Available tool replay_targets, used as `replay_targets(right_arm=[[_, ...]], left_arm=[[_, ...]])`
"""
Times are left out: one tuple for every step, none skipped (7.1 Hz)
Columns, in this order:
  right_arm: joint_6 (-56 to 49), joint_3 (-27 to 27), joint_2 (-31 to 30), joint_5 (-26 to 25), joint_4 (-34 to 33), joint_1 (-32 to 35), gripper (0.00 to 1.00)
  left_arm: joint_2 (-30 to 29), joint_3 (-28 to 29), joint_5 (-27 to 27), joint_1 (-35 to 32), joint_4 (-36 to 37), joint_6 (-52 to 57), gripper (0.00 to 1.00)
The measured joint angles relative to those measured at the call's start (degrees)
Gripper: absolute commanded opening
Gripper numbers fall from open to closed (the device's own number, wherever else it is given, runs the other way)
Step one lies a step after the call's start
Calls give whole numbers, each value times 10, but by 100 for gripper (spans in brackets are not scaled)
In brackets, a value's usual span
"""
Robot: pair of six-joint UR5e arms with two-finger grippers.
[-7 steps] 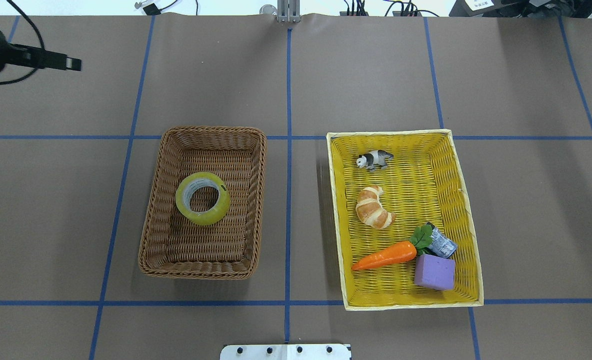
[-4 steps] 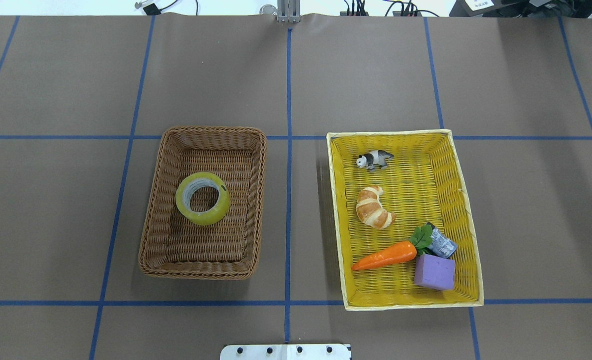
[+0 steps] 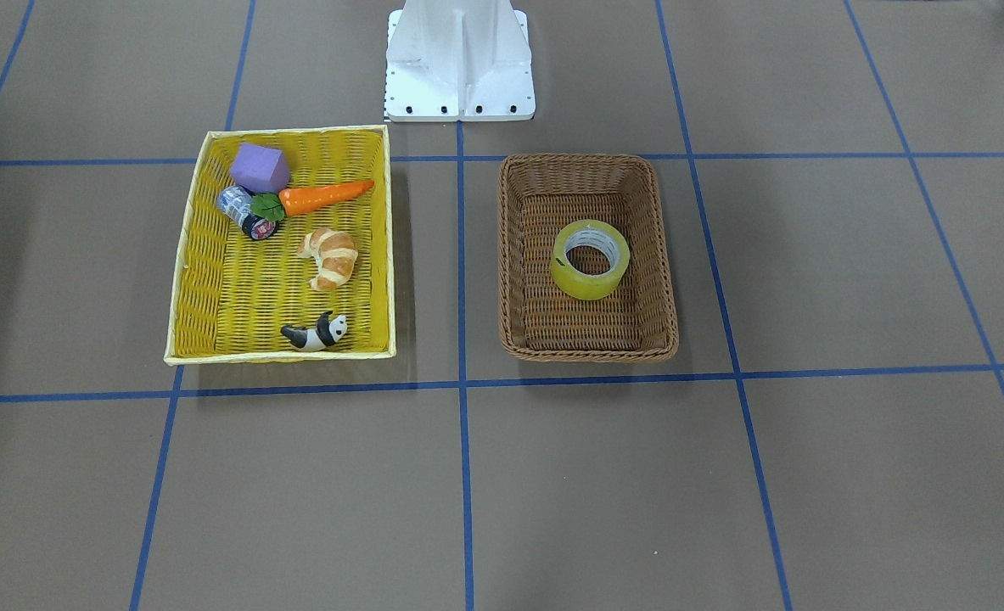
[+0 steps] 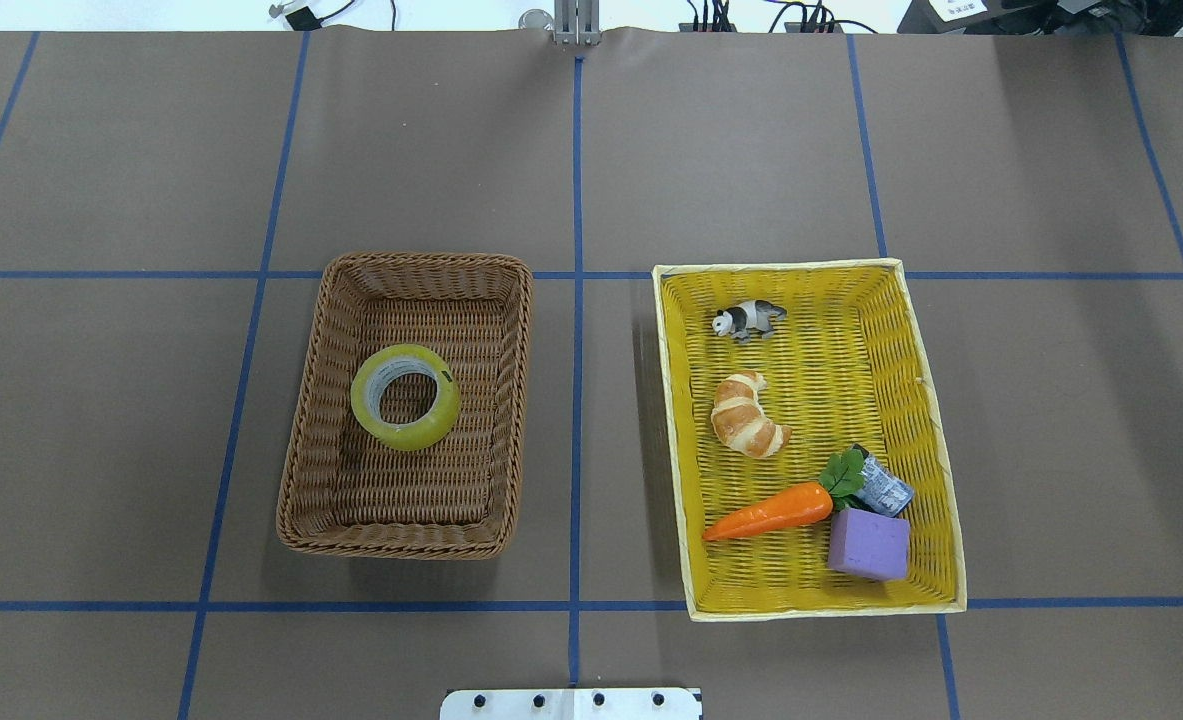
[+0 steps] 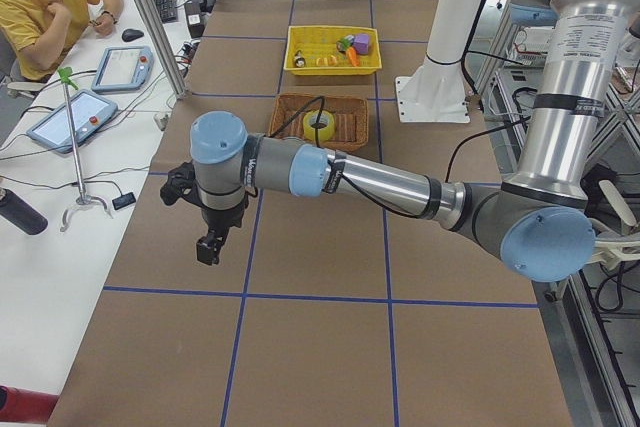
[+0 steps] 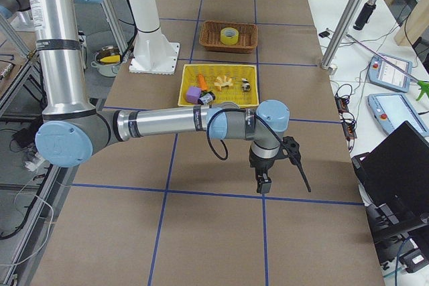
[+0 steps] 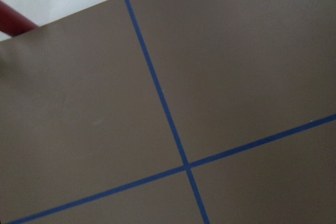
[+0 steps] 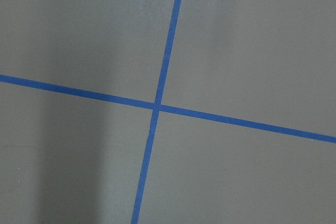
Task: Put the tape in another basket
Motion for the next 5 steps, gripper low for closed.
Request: replay_targets(right_arm=[[0, 0, -1, 0, 0, 0, 100], [1, 0, -2, 0, 0, 0, 100], [2, -1, -2, 3, 0, 0, 100], [3, -1, -3, 8, 0, 0, 100], [4, -1, -3, 15, 0, 0, 100]], left_arm=[[20, 4, 0, -3, 4, -4, 99], [42, 5, -3, -1, -8, -17, 99], [54, 3, -3, 4, -26, -53, 99], [62, -1, -3, 7, -42, -90, 99], [70, -3, -4, 9, -57, -108, 99]])
